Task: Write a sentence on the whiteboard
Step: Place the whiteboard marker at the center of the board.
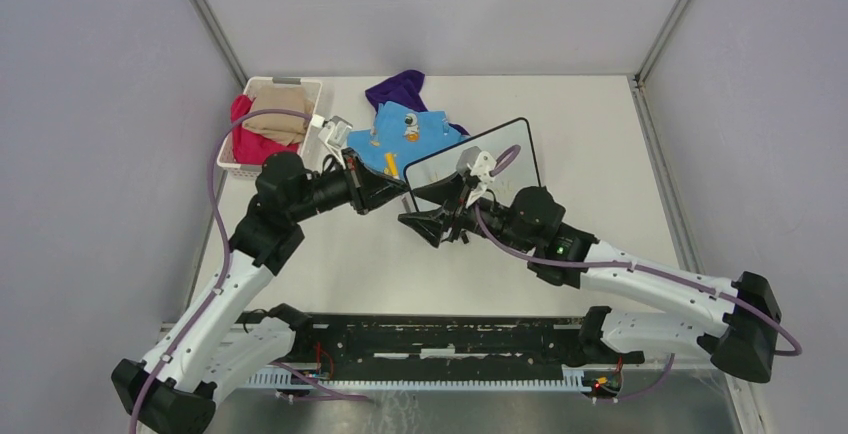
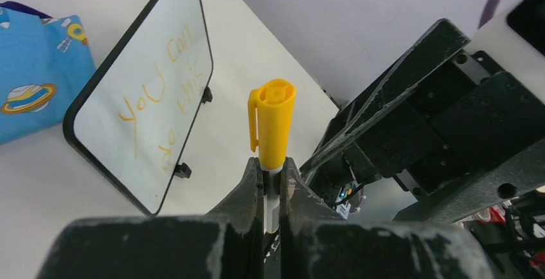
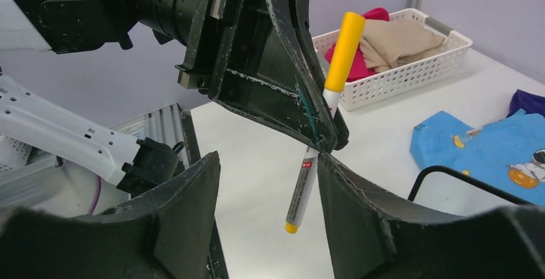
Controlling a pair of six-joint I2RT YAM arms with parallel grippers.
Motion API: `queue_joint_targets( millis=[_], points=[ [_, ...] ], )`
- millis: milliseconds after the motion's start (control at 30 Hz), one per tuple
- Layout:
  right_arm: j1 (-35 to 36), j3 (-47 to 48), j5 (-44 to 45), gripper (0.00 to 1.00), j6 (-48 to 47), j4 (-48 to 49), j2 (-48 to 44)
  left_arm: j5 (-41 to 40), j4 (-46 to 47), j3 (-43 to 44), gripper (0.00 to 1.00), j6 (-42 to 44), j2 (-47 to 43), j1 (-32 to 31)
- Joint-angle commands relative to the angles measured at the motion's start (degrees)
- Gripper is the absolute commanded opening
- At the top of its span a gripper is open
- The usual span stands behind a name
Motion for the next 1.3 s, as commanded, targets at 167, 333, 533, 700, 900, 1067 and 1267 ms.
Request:
queue_joint_targets(
  millis=[167, 333, 533, 700, 900, 1067, 1267],
  points=[
    [-0.1, 4.7, -1.3, 0.57, 2.1, -0.1, 3.2, 5.4, 9.8, 0.7, 0.02, -5.0, -1.1, -1.1],
    [-0.1, 5.9, -0.8, 0.52, 2.0, -1.3, 4.5, 6.7, 11.2, 0.7, 0.02, -5.9, -1.4, -1.5],
    [0.0, 6.4, 1.1, 0.49, 1.1, -3.0, 4.6, 7.1, 11.3, 0.4, 0.02, -5.9, -2.1, -1.7],
    [0.0, 7.1, 1.3, 0.15, 0.6, -4.6, 5.1, 7.8, 12.1, 0.7, 0.02, -5.9, -1.4, -2.3],
    [-0.6, 7.9, 9.5, 0.01, -5.4, -11.0, 0.4, -0.1, 3.5, 3.1, 0.57, -1.2, -2.1, -2.4],
    [-4.7, 8.4, 26.2, 0.0, -9.4, -21.9, -4.4, -19.9, -5.7, 5.6, 0.77, 2.7, -5.4, -2.4],
    [-19.2, 8.1, 39.1, 0.0, -8.5, -31.9, -6.7, -41.6, -11.9, 5.4, 0.77, 7.8, -7.3, -2.4]
  ],
)
